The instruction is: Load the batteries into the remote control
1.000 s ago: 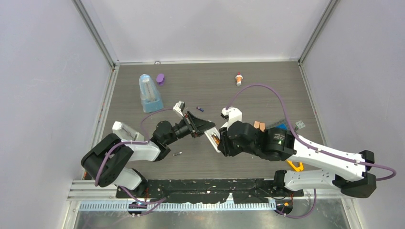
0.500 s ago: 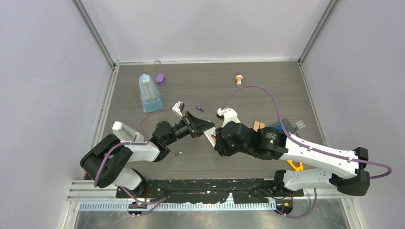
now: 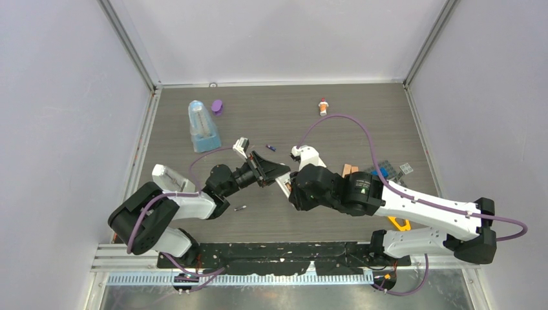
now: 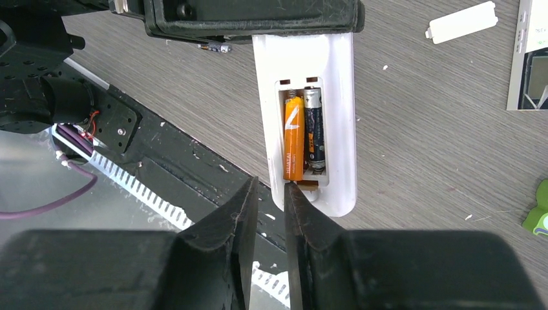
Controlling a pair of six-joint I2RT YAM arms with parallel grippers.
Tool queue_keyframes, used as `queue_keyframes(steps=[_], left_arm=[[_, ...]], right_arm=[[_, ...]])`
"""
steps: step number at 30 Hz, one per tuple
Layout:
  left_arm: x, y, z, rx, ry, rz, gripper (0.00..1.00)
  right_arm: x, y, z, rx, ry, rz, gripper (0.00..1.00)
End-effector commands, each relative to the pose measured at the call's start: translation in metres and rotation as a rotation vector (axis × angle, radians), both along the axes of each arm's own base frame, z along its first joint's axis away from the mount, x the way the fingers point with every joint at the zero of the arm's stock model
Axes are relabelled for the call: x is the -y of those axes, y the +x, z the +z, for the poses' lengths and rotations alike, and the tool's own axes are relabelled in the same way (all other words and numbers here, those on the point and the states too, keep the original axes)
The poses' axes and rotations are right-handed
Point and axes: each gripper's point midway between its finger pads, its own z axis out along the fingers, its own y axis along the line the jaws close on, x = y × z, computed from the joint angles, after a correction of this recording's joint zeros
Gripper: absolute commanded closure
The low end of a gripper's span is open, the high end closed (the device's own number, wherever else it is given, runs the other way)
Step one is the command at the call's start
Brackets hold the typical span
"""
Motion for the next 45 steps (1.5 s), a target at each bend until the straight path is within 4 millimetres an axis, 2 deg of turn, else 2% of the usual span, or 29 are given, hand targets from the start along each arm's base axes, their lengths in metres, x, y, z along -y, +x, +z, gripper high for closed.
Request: queue_keyframes(steps=[1,21,27,32,38,42,45], left_arm=[[-0.004,-0.005,0.027,0.08,-0.069,0.001,1.0],[-0.002,-0.02,0.038,0.225,-0.047,-0.035,1.0],[-0.002,-0.017,0.035,0.212,-0.046,-0.027,1.0],[-0.003,-0.013,0.034,0.192,-0.05,-0.01,1.0],[-0.003,-0.011,0.03,0.173,-0.048,0.003,1.0],[-0.003,-0.01,0.029,0.169,-0.046,0.006,1.0],[-0.003,-0.009,0.03,0.169,-0.048,0.008,1.0]], right_arm=[[-0.009,0.01,0.016,0.04,0.053,-0.039,0.75],[-0.01,0.023,-0.006,0.012,0.036,-0.042,0.88],[-0.014,0.022,-0.002,-0.004,0.099,-0.005,0.88],[-0.017,0.015,0.01,-0.012,0.17,0.036,0.85],[-0.008,0.01,0.034,0.008,0.254,0.037,0.79],[0.0,0.008,0.039,0.017,0.279,0.019,0.64],[0.001,0.008,0.035,0.007,0.266,0.014,0.59]])
